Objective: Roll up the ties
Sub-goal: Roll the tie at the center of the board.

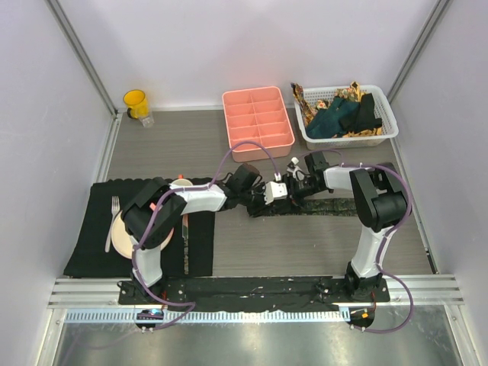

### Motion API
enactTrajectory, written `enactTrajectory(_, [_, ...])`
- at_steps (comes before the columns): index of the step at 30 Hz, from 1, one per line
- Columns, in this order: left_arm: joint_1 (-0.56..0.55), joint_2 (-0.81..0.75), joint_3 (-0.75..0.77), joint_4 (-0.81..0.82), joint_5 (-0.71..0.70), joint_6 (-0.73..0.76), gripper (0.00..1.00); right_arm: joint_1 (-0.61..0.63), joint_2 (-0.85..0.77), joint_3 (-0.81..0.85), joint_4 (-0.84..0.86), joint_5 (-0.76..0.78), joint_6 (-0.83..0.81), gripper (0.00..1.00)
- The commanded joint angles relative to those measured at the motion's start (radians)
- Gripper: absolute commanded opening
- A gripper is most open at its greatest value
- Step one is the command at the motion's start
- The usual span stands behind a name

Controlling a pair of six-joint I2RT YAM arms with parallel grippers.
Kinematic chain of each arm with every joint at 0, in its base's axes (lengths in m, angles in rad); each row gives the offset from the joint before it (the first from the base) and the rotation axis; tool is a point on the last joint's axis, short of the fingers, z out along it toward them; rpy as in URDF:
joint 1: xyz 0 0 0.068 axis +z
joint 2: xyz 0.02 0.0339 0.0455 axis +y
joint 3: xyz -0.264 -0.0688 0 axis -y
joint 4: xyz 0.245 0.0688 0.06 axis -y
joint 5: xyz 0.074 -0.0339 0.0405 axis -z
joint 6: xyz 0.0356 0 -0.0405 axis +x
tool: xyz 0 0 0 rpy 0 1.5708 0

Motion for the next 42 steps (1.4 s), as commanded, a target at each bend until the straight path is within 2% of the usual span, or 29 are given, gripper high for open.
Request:
enactTrajectory(1, [-0.003,0.041,-0.021,-0.159,-0.068,0.031,0.24,-0.003,-0.012,0.049,0.045,0.012,0.0,0.49])
enactTrajectory(6, [-0.004,0.041,-0.021,-0.164,-0.063,0.034,0.24,-0.013,-0.074,0.043,0.006,0.02,-0.008,0.56])
enactTrajectory(11, [-0.004,0.045,-0.018,-0.166,-0.049,0.034,0.24,-0.01,-0.06,0.048,0.046,0.039,0.018,0.56])
enactTrajectory(14, [-0.004,0.051,-0.011,-0.175,-0.052,0.037,0.24,0.006,-0.031,0.063,0.072,0.036,0.029,0.52])
enactTrajectory(18, [-0.003,0.056,-0.001,-0.182,-0.055,0.037,0.25,0.018,0.0,0.054,0.071,0.027,0.003,0.39])
enactTrajectory(19, [-0.004,0.057,0.001,-0.186,-0.057,0.033,0.26,0.017,0.004,0.048,0.056,0.027,-0.014,0.29])
enactTrajectory(21, [-0.004,0.057,0.005,-0.186,-0.06,0.028,0.3,0.016,0.017,0.048,0.017,0.039,-0.052,0.16])
enactTrajectory(22, [-0.003,0.057,0.005,-0.187,-0.06,0.025,0.33,0.013,0.029,0.045,-0.015,0.041,-0.092,0.05])
enactTrajectory(23, [-0.004,0.056,0.007,-0.187,-0.054,0.02,0.36,0.009,0.035,0.043,-0.027,0.059,-0.11,0.01])
enactTrajectory(27, [0.005,0.042,0.007,-0.17,-0.012,0.003,0.55,-0.025,0.09,0.052,-0.072,0.121,-0.184,0.01])
enactTrajectory(33, [0.019,-0.001,0.001,-0.097,0.078,-0.038,0.68,-0.056,0.124,0.068,-0.078,0.207,-0.253,0.01])
enactTrajectory(42, [0.019,0.027,0.041,0.006,0.149,-0.16,0.69,-0.056,0.112,0.057,-0.057,0.214,-0.255,0.01])
